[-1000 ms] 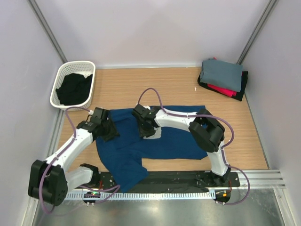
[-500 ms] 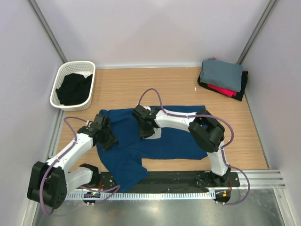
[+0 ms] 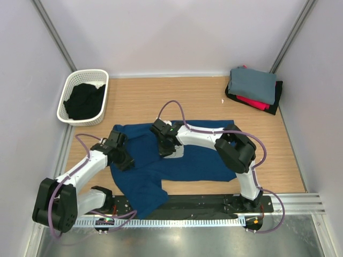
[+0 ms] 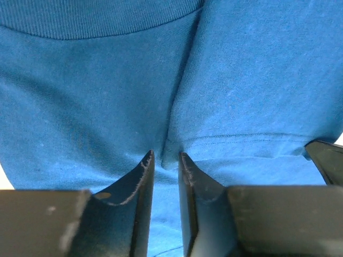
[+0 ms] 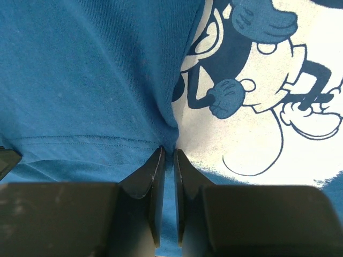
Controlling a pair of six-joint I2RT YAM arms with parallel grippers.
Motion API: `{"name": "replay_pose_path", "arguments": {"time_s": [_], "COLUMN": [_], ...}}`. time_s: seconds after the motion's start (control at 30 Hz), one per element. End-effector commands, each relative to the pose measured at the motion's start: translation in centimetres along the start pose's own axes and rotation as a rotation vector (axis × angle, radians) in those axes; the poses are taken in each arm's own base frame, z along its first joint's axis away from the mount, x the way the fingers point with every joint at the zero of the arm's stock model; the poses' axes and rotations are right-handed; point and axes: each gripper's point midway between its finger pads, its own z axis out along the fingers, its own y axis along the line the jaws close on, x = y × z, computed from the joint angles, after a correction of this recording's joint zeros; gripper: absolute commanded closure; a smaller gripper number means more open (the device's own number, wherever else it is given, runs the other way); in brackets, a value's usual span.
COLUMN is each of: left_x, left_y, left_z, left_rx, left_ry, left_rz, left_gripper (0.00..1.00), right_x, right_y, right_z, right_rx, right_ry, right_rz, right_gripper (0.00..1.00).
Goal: Fold and stack the t-shirts
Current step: Fold the tshirt
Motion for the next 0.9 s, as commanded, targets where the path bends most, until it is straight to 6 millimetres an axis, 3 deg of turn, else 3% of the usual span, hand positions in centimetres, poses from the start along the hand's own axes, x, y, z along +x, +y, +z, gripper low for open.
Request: {"name": "replay_pose_path", "arguments": {"time_s": [0.0, 0.17, 0.53, 0.87], "left_x": [-0.1, -0.3, -0.9, -0.3], "left_y": [-0.8, -1.0, -2.4, -3.9], "left_z": [0.2, 0.2, -3.2, -4.8], "left_rx": [0.031, 0.033, 0.124, 0.187], "left_ry": [-0.002, 0.003, -0.047, -0.047], "left_rz": [0.001, 0.013, 0.039, 0.099], "left_gripper": [0.75, 0.99, 1.0, 1.0], "right_x": [-1.6, -1.9, -2.9, -3.6], "right_y": [1.7, 1.9, 2.4, 2.0], "right_z": [-2.0, -2.1, -4.8, -6.5], "right_rx": [-0.057, -0.064, -0.103, -0.111], "right_ry": [-0.064, -0.067, -0.115, -0.141], "right_rz": [0.018, 0.013, 0.031, 0.034], "right_gripper": [0.84, 0.97, 0.99, 0.99]}}
